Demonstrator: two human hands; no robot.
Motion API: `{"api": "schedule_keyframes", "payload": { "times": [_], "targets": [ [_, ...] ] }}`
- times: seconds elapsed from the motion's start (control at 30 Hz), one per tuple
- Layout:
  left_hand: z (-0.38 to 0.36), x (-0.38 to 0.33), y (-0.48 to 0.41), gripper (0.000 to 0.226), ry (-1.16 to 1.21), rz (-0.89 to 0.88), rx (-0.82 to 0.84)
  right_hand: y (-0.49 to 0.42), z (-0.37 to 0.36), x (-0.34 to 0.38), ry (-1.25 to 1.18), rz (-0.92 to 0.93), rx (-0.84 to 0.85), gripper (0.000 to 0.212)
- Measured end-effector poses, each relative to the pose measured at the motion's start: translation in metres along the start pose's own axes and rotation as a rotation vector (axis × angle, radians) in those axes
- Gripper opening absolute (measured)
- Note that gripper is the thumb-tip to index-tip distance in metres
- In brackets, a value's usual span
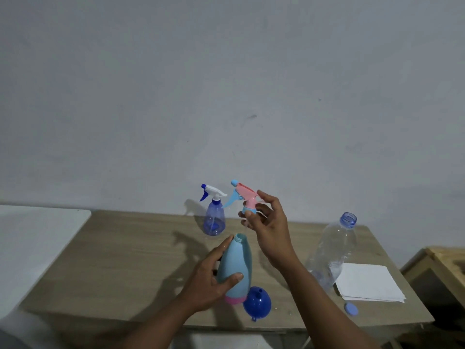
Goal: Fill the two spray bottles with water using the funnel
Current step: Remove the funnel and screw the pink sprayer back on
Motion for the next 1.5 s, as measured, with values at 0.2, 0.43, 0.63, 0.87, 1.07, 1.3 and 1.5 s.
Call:
{"api": "schedule_keyframes", "payload": {
  "times": [0.2, 0.43, 0.63, 0.87, 1.07, 1.3, 1.5],
  "targets": [
    [0.005, -0.018, -0.003, 0.078, -0.018, -0.011, -0.022, 0.02, 0.001, -0.007, 0.067, -0.052, 0.056, 0.038],
    [0.007, -0.024, 0.001, 0.077, -0.032, -0.009, 0.013, 0.033, 0.006, -0.005, 0.074, -0.034, 0.066, 0.037],
    [0.007, -0.027, 0.004, 0.078, -0.047, -0.008, 0.025, 0.039, 0.007, -0.002, 0.13, 0.018, 0.077, 0.045],
    [0.012, -0.034, 0.005, 0.074, -0.021, -0.017, 0.017, 0.04, 0.009, 0.006, 0.06, 0.029, 0.053, 0.041],
    [0.014, -0.038, 0.004, 0.076, -0.005, -0.013, 0.034, 0.038, 0.01, 0.01, 0.068, 0.017, 0.087, 0.039],
    [0.016, -0.04, 0.001, 0.075, -0.01, -0.018, 0.048, 0.037, 0.014, 0.014, 0.163, 0.026, 0.136, 0.032],
    [0.015, -0.046, -0.004, 0.076, 0.031, 0.015, 0.05, 0.041, 0.01, 0.013, 0.158, 0.034, 0.169, 0.045]
  ]
}}
Point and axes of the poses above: each hand's wrist, its own y-axis away from the middle knuckle, its own z-axis out of the back of the hand, x = y × z, the point moved 2 cm from there along -y, towards the middle knuckle, and after that the axes turned 9 degrees about -y, right-handed, at the moved point
